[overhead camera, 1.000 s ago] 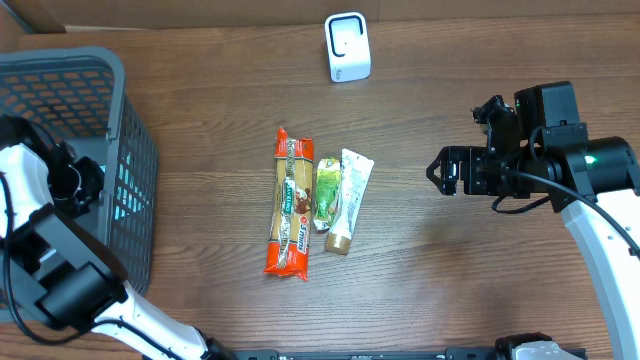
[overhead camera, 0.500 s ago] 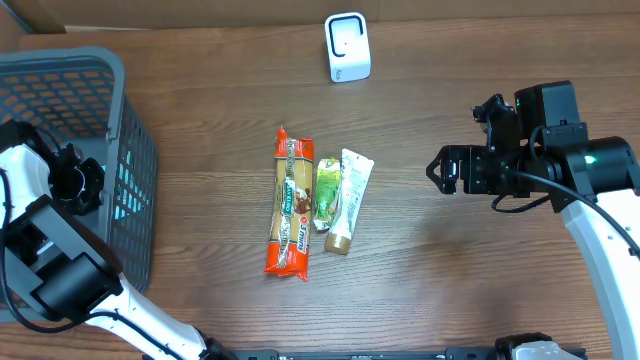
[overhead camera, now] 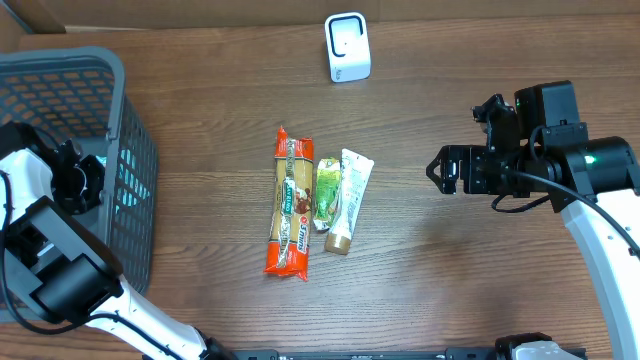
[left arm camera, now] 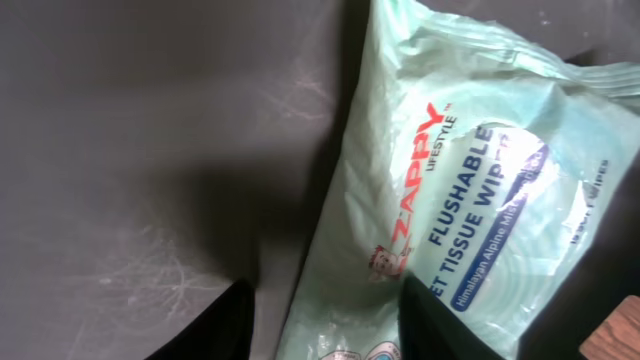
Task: Scan the item barcode
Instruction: 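Reach the left gripper back into the basket toward the wipes pack, then grasp the light-blue Zappy wipes pack with the left gripper and lift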
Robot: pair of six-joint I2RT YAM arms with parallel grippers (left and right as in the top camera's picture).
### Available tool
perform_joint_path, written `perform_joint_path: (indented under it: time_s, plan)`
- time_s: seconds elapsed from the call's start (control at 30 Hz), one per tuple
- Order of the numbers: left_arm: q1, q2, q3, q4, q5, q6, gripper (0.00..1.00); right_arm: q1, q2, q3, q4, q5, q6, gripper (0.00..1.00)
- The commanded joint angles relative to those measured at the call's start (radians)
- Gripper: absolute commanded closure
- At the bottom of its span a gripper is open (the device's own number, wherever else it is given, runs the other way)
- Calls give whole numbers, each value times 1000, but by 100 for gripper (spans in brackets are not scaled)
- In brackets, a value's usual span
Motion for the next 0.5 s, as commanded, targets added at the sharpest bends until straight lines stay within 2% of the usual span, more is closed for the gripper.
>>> perform_joint_path:
  time_s: [0.0, 0.23, 0.47]
  plan:
    - [-13, 108, -63, -29, -56, 0, 58, 6, -3, 13, 8, 5, -7, 0]
    - [-14, 69, 77, -139, -42, 1, 52, 6, -3, 13, 23, 5, -7, 0]
    - [-20, 19, 97, -131, -15, 3, 49, 6, -3, 13, 28, 5, -7, 0]
